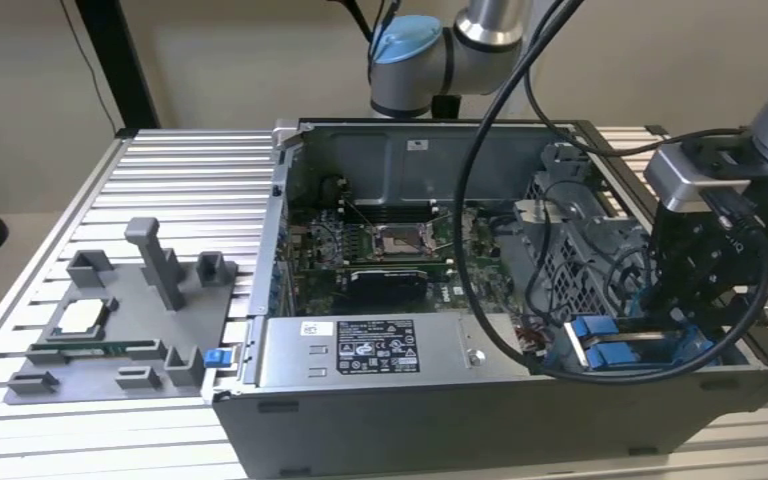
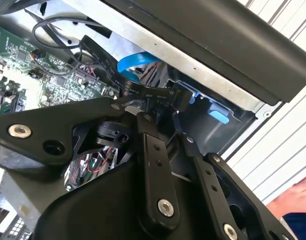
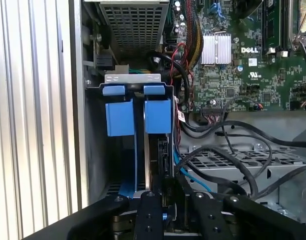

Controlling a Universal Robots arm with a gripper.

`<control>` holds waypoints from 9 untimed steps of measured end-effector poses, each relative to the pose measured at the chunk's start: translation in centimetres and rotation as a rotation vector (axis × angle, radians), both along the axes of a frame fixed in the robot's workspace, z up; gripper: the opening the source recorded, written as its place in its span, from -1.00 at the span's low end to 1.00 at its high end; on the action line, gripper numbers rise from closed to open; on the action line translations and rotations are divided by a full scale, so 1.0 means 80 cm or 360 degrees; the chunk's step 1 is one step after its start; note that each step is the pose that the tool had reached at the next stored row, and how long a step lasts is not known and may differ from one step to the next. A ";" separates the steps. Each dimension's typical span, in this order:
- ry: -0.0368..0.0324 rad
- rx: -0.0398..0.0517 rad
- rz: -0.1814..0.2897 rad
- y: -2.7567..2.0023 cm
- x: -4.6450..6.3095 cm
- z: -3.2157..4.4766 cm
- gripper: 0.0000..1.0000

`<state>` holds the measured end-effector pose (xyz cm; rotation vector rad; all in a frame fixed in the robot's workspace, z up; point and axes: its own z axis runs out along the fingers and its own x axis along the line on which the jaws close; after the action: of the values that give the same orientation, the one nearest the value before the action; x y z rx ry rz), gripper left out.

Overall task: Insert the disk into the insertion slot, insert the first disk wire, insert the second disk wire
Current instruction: 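Insert the first disk wire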

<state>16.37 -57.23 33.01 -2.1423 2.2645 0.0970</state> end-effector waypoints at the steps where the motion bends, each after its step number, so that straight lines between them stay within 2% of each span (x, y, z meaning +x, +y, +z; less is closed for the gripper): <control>1: 0.0000 0.0000 0.0000 0.0000 0.000 -0.0001 1.00; 5: 0.0000 0.0000 0.0000 0.0000 0.000 0.0000 1.00; 9: 0.0001 0.0000 0.0000 0.0000 0.000 0.0054 1.00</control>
<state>16.37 -57.22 33.44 -2.1424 2.2648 0.0977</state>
